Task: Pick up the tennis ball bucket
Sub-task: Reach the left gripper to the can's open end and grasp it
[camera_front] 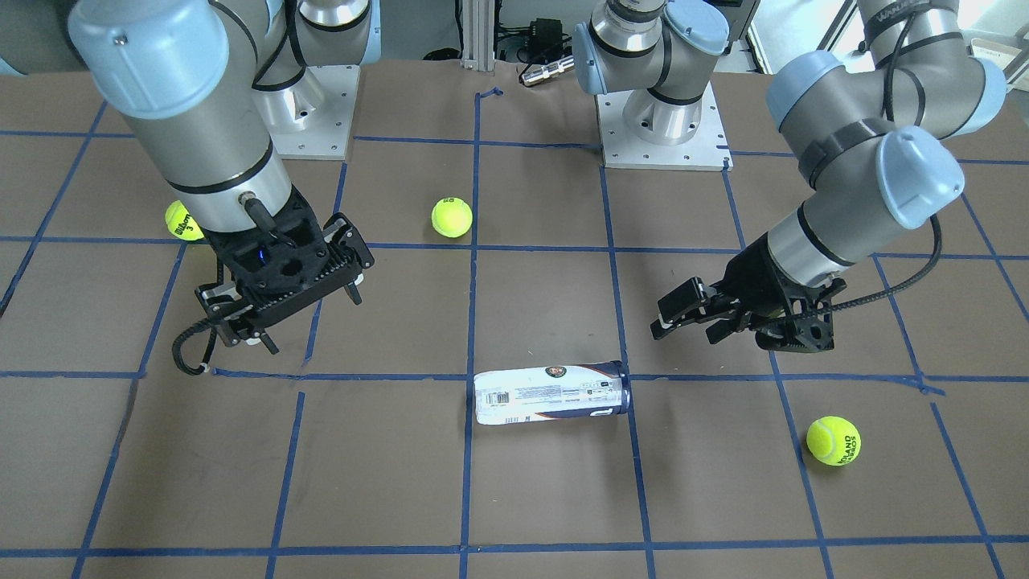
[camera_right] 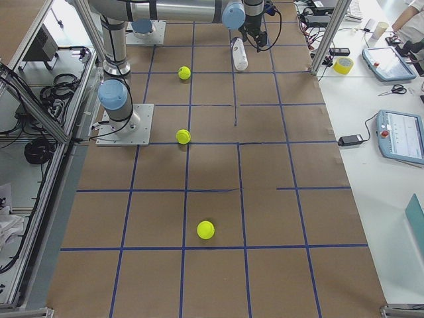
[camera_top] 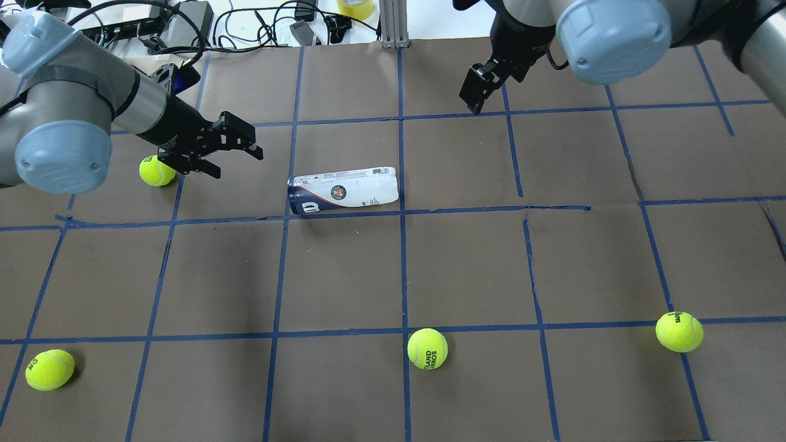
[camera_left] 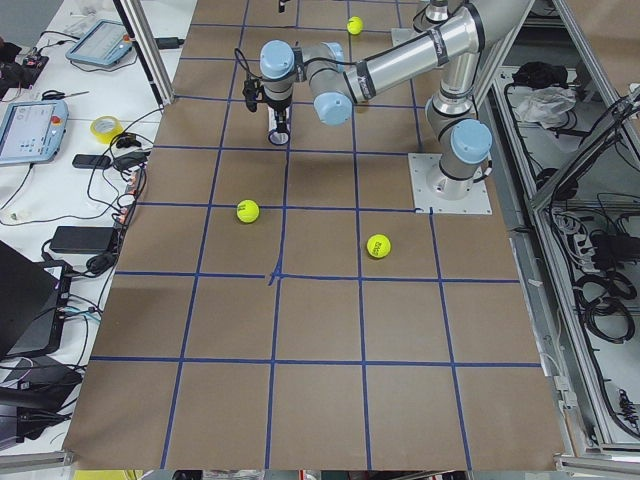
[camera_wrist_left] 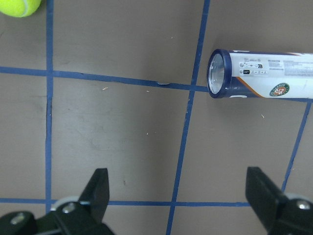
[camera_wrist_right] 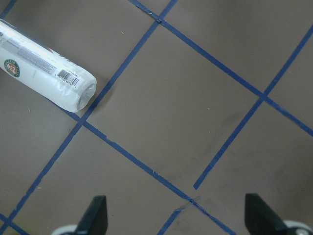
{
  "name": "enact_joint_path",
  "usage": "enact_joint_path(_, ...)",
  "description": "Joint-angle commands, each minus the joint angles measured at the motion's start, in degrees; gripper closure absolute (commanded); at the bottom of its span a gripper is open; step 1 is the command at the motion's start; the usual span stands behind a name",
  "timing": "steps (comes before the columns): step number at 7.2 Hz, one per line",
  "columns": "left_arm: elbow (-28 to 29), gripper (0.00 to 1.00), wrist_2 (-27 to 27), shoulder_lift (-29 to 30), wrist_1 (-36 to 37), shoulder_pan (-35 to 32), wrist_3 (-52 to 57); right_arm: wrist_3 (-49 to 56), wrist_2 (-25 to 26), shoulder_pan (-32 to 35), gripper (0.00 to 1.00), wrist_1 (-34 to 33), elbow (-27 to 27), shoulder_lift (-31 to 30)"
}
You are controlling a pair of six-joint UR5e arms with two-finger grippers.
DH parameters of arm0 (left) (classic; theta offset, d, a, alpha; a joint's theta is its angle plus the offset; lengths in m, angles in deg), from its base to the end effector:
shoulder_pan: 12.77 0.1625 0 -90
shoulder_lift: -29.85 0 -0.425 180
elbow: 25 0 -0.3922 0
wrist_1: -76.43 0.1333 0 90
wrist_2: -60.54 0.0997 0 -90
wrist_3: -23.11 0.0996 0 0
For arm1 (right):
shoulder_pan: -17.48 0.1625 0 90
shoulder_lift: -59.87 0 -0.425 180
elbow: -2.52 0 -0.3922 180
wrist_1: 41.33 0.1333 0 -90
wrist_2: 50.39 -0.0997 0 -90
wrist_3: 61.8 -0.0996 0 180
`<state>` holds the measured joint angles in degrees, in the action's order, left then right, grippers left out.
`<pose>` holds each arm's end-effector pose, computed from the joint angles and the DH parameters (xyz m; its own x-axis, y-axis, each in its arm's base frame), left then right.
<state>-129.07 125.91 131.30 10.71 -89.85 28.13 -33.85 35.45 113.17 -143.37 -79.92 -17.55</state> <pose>-0.0505 -0.5615 0.3174 -0.9002 -0.1260 0.4170 -0.1453 0.9893 -0.0149 0.1988 -0.5775 0.4566 -0.8298 -0.5580 -0.0063 -0.5517 0.8219 -0.1417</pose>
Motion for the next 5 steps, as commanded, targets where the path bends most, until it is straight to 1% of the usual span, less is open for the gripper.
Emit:
enact_joint_path(1, -0.5, 0.0, -5.3, 4.9, 4.5, 0.0, 0.2, -12.9, 0.1, -1.9, 0.0, 6.6, 0.0, -4.7)
enact_joint_path(3, -0.5, 0.0, -8.7, 8.8, 7.8, -0.2, 0.1, -13.6, 0.1, -2.4, 0.0, 10.2, 0.0, -7.8)
enact_joint_path(4, -0.6, 0.0, -10.3, 9.9, 8.2, -0.3, 0.5, -16.1, 0.1, -3.1, 0.0, 10.5, 0.0, -9.2)
enact_joint_path(5, -0.7, 0.0, -10.3, 10.9, 8.4, -0.7, 0.7, -19.1, 0.2, -3.3, 0.0, 10.8, -0.1, -9.7)
